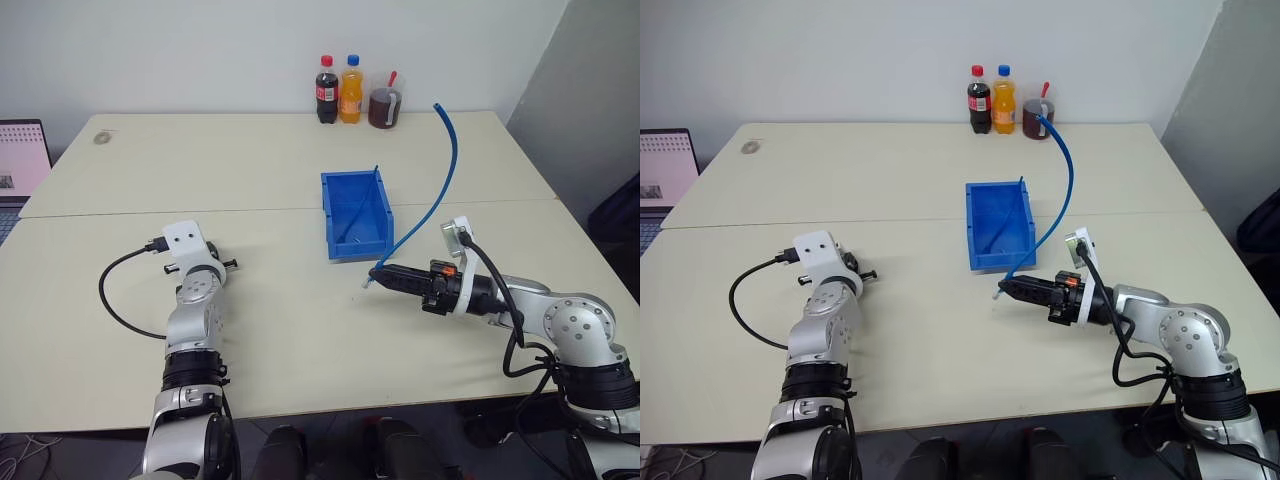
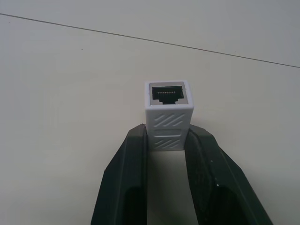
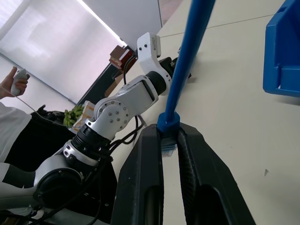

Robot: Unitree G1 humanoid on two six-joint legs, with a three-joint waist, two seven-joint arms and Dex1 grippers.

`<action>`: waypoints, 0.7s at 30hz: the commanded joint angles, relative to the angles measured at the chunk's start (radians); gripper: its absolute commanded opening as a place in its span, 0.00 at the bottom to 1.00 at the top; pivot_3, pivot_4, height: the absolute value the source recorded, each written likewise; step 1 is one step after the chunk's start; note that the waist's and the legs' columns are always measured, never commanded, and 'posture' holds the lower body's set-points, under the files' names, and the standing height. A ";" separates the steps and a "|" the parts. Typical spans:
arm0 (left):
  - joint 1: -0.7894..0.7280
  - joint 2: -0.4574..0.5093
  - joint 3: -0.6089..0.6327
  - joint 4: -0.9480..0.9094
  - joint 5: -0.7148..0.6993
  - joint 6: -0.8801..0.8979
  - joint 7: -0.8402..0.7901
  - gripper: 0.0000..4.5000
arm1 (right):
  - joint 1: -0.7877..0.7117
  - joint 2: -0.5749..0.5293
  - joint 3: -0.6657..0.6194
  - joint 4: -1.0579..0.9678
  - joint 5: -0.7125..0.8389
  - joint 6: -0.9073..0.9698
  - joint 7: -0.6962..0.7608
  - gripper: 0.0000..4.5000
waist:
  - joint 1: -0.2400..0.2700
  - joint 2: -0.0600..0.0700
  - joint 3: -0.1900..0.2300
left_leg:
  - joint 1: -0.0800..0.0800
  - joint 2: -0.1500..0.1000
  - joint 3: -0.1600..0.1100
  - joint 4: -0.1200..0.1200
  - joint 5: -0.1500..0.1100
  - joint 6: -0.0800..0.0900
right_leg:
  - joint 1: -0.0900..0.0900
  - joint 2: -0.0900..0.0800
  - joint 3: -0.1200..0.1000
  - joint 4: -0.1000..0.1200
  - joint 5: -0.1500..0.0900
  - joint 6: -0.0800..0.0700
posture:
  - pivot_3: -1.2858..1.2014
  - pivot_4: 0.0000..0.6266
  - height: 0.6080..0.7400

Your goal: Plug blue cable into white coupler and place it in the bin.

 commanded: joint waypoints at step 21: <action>0.184 0.398 -0.588 -0.264 -0.065 -0.252 -1.379 0.18 | -0.046 -0.074 0.145 -0.131 -0.380 -0.225 0.226 0.04 | 0.003 0.004 0.002 | 0.000 0.001 0.002 -0.001 0.000 0.000 | -0.001 0.001 0.000 -0.001 -0.001 -0.002 | 0.52 0.24 1.00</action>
